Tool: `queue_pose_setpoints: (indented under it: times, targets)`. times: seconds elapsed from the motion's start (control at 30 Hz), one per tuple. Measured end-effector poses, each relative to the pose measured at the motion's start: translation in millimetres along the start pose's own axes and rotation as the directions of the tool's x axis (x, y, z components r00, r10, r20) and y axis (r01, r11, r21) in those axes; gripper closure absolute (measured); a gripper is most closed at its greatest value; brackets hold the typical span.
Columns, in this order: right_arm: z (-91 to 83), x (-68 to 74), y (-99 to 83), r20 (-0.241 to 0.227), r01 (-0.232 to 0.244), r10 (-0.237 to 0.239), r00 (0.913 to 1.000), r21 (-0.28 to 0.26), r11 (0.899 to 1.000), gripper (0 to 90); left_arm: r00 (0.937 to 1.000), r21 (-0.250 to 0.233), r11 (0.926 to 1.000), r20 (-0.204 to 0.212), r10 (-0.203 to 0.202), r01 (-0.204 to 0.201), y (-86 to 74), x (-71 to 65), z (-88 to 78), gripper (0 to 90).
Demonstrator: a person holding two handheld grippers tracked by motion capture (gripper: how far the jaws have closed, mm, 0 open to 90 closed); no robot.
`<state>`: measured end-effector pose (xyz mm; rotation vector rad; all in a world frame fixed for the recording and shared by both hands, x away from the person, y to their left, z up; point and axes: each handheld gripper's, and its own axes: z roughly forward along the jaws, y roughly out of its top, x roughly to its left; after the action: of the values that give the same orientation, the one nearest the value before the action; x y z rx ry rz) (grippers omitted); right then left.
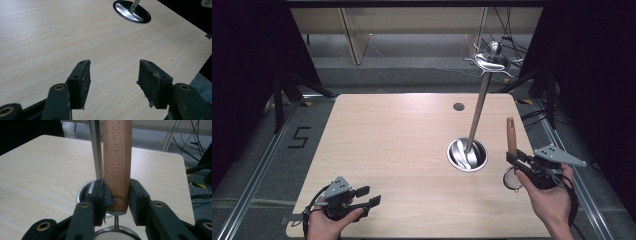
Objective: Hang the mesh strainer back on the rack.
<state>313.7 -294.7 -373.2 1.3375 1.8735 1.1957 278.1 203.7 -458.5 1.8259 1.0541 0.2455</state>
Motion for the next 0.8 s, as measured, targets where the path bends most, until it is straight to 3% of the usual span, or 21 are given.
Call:
queue_pose_setpoints:
  times: [0.03,0.07,0.1,0.13,0.17,0.27,0.33,0.4,0.57,0.6,0.67,0.7,0.8]
  targets:
    - [0.1,-1.5,1.2,0.005,0.023,-0.023,0.9997,-0.012,1.0,69.5,1.0,0.002,1.0,0.003,-0.001,0.001,0.2,0.2,-0.1,42.5]
    - [-1.1,1.6,1.9,-0.005,-0.022,0.022,0.9997,-0.01,1.0,69.5,1.0,-0.003,1.0,0.001,-0.003,0.003,0.2,0.4,-0.2,42.5]
    - [-1.9,1.8,2.9,0.0,-0.021,0.021,0.9998,-0.001,1.0,69.5,0.9999,0.0,0.9999,0.003,0.014,-0.014,0.6,1.7,-0.5,42.5]
    - [-0.8,-0.8,3.7,0.003,0.014,-0.014,0.9999,-0.021,1.0,69.5,0.9999,0.0,0.9999,0.003,0.014,-0.014,0.6,1.7,-0.5,42.5]
    - [-1.9,1.1,4.5,0.003,-0.008,0.008,1.0,-0.012,1.0,69.5,0.9999,0.003,0.9999,-0.006,0.015,-0.015,0.8,1.4,-0.9,42.4]
    - [-1.9,0.5,6.0,0.012,0.009,-0.009,0.9999,-0.021,1.0,69.5,0.9999,0.001,1.0,-0.009,0.006,-0.006,0.7,0.4,-0.4,42.3]
    - [-2.1,2.5,7.5,0.002,-0.011,0.011,0.9999,-0.032,0.999,69.5,0.9998,0.005,0.9999,-0.015,0.011,-0.011,1.0,-0.3,-0.1,42.3]
    - [-2.6,2.2,10.6,0.004,0.012,-0.011,0.9999,-0.051,0.999,69.5,0.9999,0.001,1.0,-0.014,0.007,-0.007,1.0,-0.7,0.3,42.3]
    - [-5.1,4.4,16.7,0.004,0.002,-0.002,1.0,-0.06,0.998,69.5,0.9998,0.002,0.9999,-0.017,0.013,-0.013,1.1,0.1,-0.1,42.3]
    - [-3.9,2.4,17.5,0.001,0.032,-0.032,0.9995,-0.074,0.997,69.5,0.9998,0.001,0.9999,-0.017,0.013,-0.013,1.2,0.0,-0.2,42.3]
    - [-5.8,5.0,19.3,0.001,-0.004,0.004,1.0,-0.063,0.998,69.5,0.9997,0.001,0.9999,-0.019,0.013,-0.013,1.1,0.1,-0.2,42.2]
    - [-5.2,2.3,19.8,0.009,0.035,-0.034,0.9994,-0.081,0.996,69.5,0.9998,-0.001,0.9999,-0.015,0.011,-0.011,1.0,0.3,0.1,42.2]
    - [-6.4,4.3,21.3,0.006,0.007,-0.006,1.0,-0.073,0.997,69.5,0.9999,-0.002,0.9999,-0.013,0.01,-0.01,0.9,0.4,0.2,42.2]
